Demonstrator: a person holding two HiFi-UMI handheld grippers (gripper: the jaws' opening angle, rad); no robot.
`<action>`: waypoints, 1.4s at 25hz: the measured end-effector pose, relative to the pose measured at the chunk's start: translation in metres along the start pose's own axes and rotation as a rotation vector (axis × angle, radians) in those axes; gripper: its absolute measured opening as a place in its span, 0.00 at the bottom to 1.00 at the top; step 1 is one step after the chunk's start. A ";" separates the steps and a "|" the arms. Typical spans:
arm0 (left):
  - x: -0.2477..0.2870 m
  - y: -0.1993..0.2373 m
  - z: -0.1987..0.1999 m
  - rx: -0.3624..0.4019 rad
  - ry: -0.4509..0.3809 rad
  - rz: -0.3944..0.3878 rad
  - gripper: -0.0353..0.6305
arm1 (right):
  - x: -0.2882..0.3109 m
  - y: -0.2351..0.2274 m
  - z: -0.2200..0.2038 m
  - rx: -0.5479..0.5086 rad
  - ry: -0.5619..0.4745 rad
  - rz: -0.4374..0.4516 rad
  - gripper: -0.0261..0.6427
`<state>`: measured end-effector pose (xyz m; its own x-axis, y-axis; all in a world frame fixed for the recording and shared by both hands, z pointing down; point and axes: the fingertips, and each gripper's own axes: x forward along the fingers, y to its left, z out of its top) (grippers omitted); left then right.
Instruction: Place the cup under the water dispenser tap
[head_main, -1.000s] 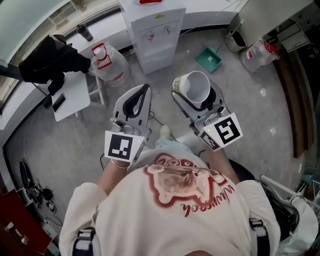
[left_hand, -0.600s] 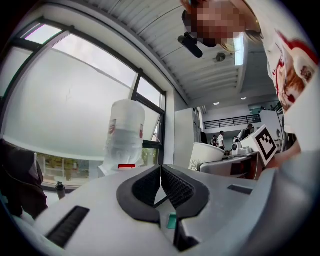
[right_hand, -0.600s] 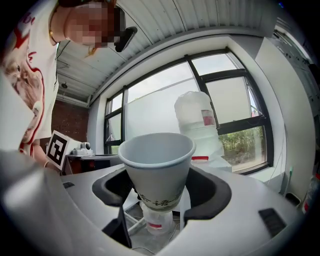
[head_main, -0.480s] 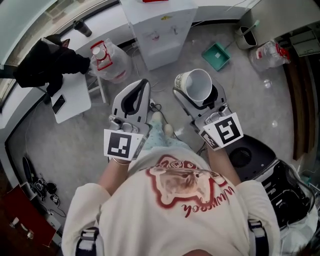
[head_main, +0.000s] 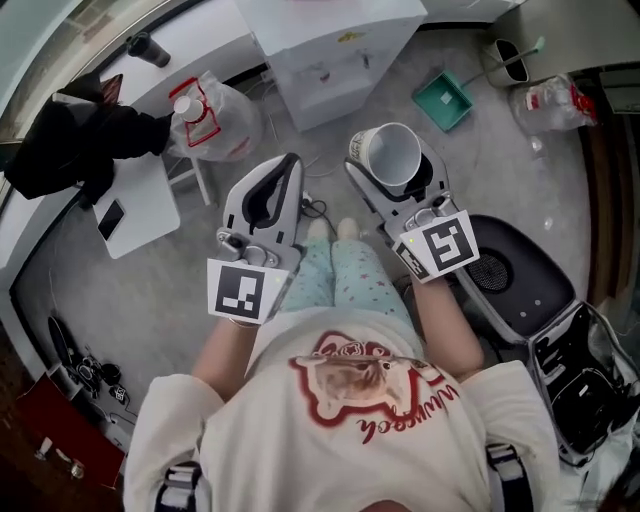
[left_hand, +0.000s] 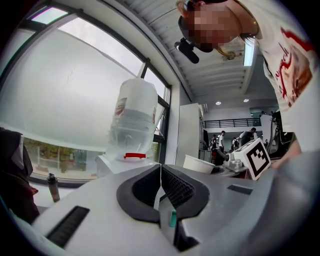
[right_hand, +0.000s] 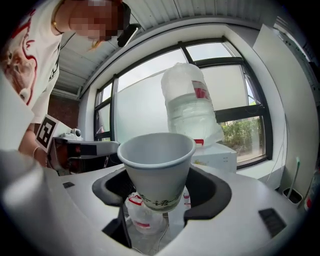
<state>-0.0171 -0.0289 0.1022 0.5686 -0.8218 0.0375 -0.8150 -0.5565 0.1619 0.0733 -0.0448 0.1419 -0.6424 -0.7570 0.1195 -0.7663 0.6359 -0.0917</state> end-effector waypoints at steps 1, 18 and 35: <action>0.005 0.006 -0.004 -0.003 0.001 0.005 0.09 | 0.009 -0.004 -0.009 -0.004 0.012 0.006 0.51; 0.039 0.060 -0.122 -0.067 0.118 0.096 0.09 | 0.135 -0.089 -0.212 -0.020 0.172 0.016 0.51; 0.033 0.074 -0.203 -0.101 0.198 0.122 0.09 | 0.220 -0.135 -0.351 -0.042 0.238 -0.023 0.51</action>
<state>-0.0359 -0.0728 0.3159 0.4856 -0.8366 0.2534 -0.8692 -0.4313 0.2419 0.0376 -0.2441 0.5278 -0.6014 -0.7176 0.3513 -0.7766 0.6284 -0.0457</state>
